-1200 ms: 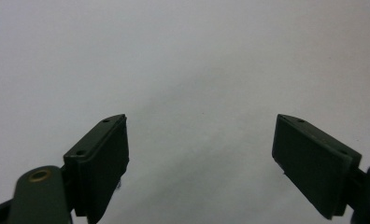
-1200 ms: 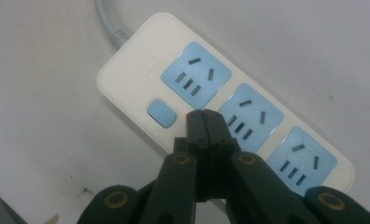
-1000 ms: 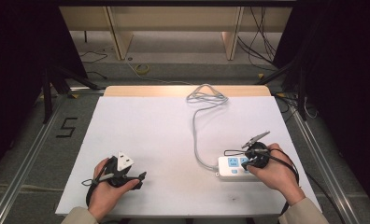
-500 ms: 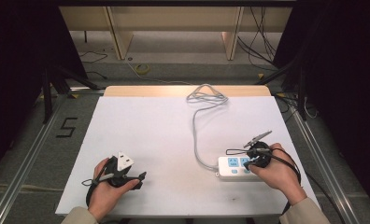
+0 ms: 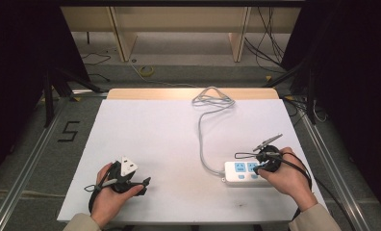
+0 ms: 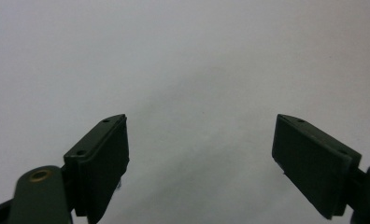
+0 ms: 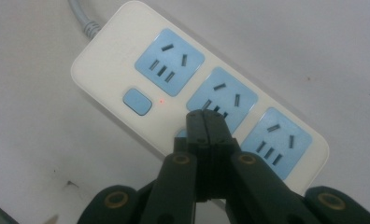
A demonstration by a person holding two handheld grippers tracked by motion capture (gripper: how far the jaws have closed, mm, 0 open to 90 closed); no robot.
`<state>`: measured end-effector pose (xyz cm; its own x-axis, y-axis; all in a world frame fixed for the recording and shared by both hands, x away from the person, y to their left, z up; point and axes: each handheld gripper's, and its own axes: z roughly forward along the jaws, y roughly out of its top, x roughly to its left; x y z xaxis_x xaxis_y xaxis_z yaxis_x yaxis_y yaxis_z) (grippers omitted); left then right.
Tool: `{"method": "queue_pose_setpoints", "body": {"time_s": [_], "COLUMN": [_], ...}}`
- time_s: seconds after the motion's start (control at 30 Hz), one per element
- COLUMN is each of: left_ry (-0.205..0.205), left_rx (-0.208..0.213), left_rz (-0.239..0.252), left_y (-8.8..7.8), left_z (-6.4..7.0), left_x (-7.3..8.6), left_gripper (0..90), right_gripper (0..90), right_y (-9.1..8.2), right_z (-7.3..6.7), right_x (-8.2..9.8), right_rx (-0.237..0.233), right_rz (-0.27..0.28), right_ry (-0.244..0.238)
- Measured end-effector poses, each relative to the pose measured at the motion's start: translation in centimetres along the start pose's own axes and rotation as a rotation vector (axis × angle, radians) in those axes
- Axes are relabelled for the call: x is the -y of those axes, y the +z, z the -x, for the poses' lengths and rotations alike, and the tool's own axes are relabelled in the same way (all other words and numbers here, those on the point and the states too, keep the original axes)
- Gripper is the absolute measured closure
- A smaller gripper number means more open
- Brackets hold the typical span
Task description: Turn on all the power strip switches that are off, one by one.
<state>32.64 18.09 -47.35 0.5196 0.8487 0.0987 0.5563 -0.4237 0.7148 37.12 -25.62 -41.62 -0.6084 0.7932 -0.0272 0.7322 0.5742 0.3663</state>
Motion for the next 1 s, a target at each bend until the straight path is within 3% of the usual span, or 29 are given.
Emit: {"method": "queue_pose_setpoints", "body": {"time_s": [1.0], "left_ry": [-0.003], "left_rx": [0.000], "left_rz": [0.002], "left_y": [0.05], "left_z": [0.01], "left_x": [0.02], "left_gripper": [19.0], "right_gripper": [90.0], "right_y": [-0.28], "right_z": [0.97], "right_x": [0.40], "right_rx": [0.028], "right_rz": [-0.008], "right_ry": [0.038]}}
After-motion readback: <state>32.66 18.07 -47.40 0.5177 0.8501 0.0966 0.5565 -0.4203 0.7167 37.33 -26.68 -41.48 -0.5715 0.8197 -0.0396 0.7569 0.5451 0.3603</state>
